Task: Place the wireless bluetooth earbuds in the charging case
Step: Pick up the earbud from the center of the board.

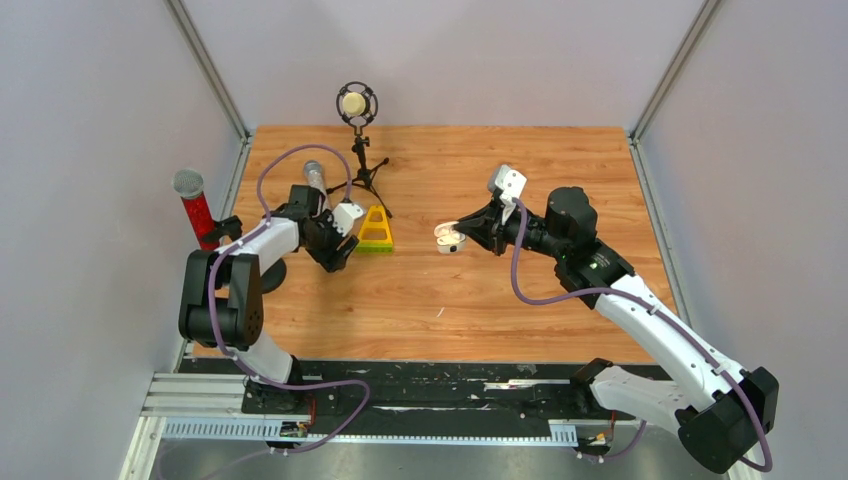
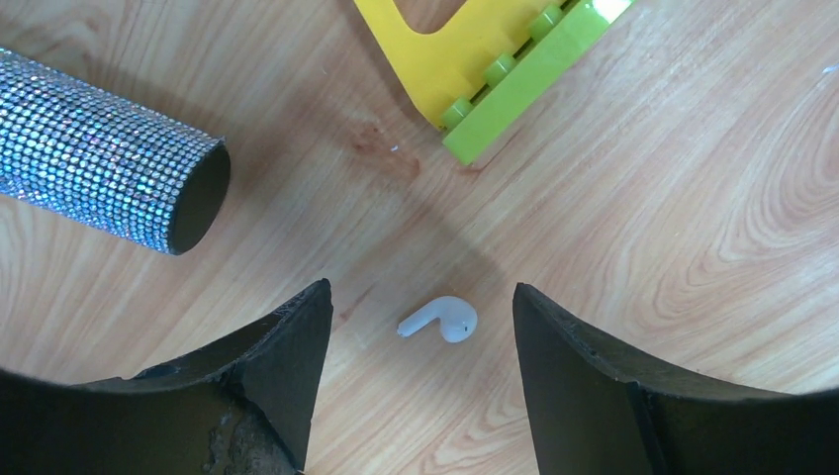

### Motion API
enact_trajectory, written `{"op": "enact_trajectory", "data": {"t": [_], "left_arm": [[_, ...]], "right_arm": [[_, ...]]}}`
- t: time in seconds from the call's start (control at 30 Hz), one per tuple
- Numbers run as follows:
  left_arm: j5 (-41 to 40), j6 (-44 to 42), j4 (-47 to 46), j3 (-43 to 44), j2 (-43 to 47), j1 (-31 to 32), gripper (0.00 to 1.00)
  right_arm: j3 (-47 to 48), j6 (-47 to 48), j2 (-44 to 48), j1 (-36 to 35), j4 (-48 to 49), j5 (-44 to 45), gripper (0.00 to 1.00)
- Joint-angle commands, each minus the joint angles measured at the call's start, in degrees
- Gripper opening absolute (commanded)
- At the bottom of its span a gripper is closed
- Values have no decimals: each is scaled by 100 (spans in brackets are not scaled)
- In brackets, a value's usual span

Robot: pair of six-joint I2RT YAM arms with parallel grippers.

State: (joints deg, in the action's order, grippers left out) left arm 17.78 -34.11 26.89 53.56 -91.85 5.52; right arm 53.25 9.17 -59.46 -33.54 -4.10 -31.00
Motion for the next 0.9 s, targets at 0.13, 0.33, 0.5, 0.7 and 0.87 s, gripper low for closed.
{"op": "enact_trajectory", "data": {"t": [0.13,0.33,0.5,0.7,0.87], "left_arm": [[102,-561,171,-42,-120,-29,72],[82,-378,514,-276,36,-33,71],[168,-250,612,-514,206,-32,72],[556,-377,1012,-419,378,-20,69],[704,-702,1262,-524,533,149,68]], "right_arm": [[111,100,128,5,-65,7,0],[114,118,84,10,-65,-8,0],[104,120,90,12,-74,-9,0],[119,120,83,8,-74,4,0],[122,129,106,12,-74,31,0]]}}
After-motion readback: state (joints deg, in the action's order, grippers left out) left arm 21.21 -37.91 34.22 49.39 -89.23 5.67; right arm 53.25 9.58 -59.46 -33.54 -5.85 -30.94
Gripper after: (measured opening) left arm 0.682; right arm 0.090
